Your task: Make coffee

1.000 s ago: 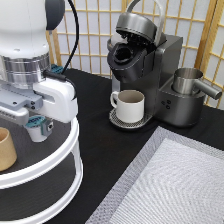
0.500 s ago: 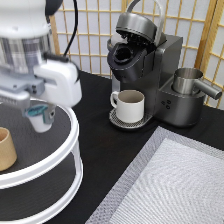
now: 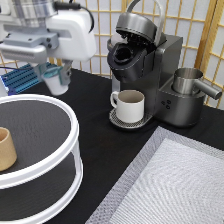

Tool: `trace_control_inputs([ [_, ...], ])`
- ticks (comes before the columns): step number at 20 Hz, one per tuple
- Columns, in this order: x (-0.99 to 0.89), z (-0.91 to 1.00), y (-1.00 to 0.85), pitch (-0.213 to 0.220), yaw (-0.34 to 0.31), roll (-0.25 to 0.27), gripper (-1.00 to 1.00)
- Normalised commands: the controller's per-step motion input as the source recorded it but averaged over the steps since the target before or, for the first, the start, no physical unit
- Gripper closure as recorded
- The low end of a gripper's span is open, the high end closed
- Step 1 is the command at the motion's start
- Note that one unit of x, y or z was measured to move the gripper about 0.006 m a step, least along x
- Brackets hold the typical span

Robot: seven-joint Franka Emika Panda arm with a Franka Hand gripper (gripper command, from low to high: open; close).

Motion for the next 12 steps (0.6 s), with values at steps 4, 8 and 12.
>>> trace_control_inputs([
  [4,0.36,0.41,0.55,0.036,0.000,0.299,1.00],
  [8,0.35,0.40,0.51,0.039,0.000,0.301,1.00],
  [12,0.32,0.53,0.41,0.014,-0.002,0.255,1.00],
])
